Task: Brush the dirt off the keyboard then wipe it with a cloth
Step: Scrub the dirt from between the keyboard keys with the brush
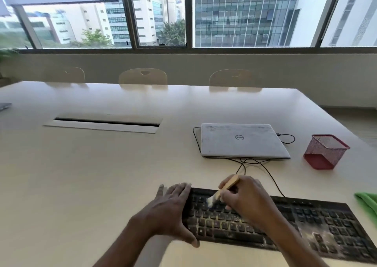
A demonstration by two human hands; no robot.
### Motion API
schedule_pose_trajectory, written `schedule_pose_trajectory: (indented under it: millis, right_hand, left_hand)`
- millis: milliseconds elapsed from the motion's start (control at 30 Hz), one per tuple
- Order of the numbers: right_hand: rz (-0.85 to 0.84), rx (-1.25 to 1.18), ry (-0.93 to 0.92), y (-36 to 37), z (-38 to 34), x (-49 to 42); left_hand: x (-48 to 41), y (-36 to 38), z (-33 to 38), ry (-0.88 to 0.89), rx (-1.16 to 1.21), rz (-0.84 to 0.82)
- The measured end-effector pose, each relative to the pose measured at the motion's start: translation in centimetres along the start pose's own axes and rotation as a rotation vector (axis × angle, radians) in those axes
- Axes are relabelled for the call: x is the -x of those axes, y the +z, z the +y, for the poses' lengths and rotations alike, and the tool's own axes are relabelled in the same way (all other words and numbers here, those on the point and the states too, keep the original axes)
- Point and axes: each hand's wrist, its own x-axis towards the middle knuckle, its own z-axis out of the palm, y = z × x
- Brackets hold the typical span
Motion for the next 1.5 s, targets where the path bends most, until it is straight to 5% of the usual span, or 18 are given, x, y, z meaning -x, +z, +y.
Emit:
schedule_pose_trajectory:
  millis: [400, 1167, 1333, 1500]
  right_hand:
    - [-0.049, 0.210, -0.052, 3.4, -2.2, -0.1]
    - [-0.001, 0.160, -0.126, 5.5, -3.7, -1.0]
    - [-0.151, 0.210, -0.166, 6.7, -4.1, -1.0]
    - [-0.070, 0.221, -0.198, 6.6, -4.5, -1.7]
  left_hand:
    - [1.0, 1.7, -2.2, 0.104, 0.156, 0.086]
    - [0.6, 1.0, -3.4, 0.242, 0.286, 0.023]
    - [0.2, 1.8, -4.0, 0.244, 0.284, 0.043]
    - [-0.3, 2.4, -4.4, 0.249, 0.290, 0.091]
